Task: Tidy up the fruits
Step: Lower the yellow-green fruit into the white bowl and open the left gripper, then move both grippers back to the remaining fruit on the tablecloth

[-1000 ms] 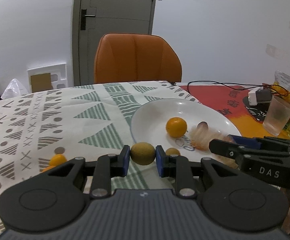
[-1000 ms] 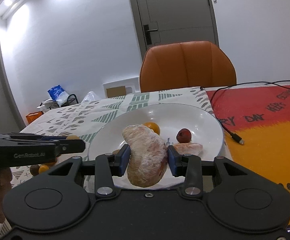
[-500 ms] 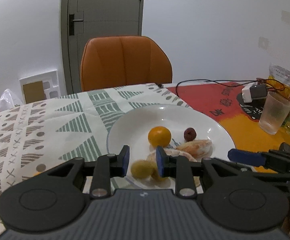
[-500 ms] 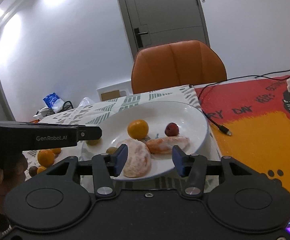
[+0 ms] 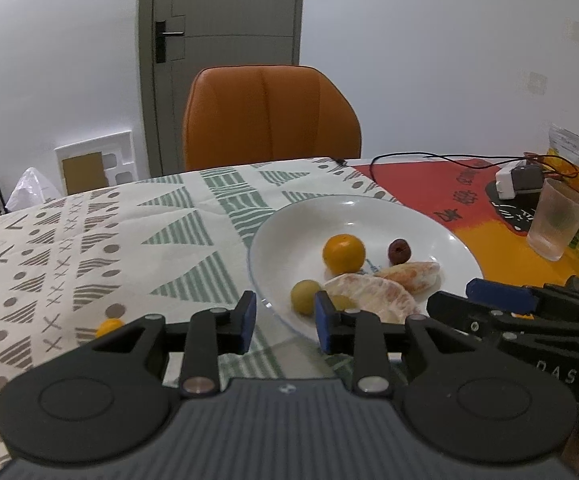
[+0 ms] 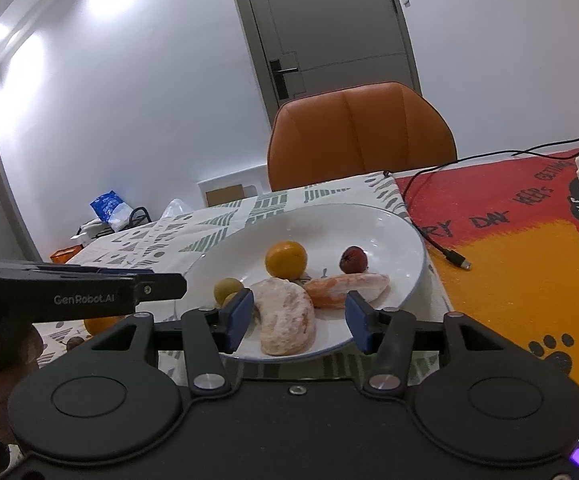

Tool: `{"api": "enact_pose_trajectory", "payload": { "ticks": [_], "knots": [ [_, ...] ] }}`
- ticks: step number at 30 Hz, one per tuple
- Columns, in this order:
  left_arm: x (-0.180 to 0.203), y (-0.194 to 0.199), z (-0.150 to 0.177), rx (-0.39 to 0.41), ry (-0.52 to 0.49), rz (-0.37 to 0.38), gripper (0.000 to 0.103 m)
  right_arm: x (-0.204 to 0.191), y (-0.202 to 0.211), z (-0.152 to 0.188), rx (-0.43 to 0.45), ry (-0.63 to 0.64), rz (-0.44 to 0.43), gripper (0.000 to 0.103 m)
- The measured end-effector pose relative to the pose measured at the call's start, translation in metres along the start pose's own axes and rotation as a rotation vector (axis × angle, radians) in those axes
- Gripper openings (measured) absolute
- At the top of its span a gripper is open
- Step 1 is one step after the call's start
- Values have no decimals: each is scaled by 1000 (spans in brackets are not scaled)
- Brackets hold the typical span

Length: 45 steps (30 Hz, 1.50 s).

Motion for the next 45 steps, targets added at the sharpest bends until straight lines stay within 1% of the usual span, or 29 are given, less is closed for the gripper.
{"api": "enact_pose_trajectory", "payload": {
  "ticks": [2, 5, 7, 8, 10, 11, 13, 14, 16, 18, 21, 26, 33, 45],
  "knots": [
    [-6, 4, 1, -1, 9, -10, 30, -5, 0, 0, 1, 7, -5, 58],
    [-16, 12, 2, 6, 18, -28, 37, -14, -2, 0, -2, 17, -17, 60],
    [-24, 17, 3, 18, 23, -44, 47, -22, -3, 0, -2, 27, -25, 64],
    [-28, 20, 3, 23, 27, -51, 50, -25, -3, -1, 0, 31, -28, 68],
    [-37, 26, 3, 36, 36, -66, 62, -33, -3, -2, 7, 42, -31, 75],
    [-42, 29, 3, 43, 41, -75, 65, -36, -3, -2, 12, 45, -31, 76],
    [-50, 36, 3, 61, 52, -80, 77, -41, -4, -4, 17, 49, -30, 81],
    [-54, 39, 3, 70, 58, -81, 80, -45, -4, -4, 18, 51, -34, 83],
    [-61, 45, 3, 84, 68, -88, 88, -51, -4, -5, 20, 57, -41, 91],
    [-68, 50, 4, 92, 79, -102, 91, -58, -4, -5, 23, 65, -45, 96],
    [-81, 57, 6, 95, 99, -121, 92, -67, -5, -6, 19, 72, -52, 103],
    [-101, 66, 13, 98, 128, -148, 93, -81, -7, -5, 18, 72, -61, 103],
    [-125, 75, 24, 94, 159, -159, 93, -107, -12, 0, -3, 104, -93, 103],
    [-157, 88, 44, 79, 204, -202, 93, -147, -24, 15, -53, 160, -175, 103]
  ]
}}
Point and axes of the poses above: each gripper's, at about its wrist camera, not at the fingertips, and y roughly against the way its jaws point, x to its right, z to its underside, the point moved 7 cm from there along -y, roughly the way its jaws point, and after that the axes turned 6 degrees about x, right-handed, at the moved point
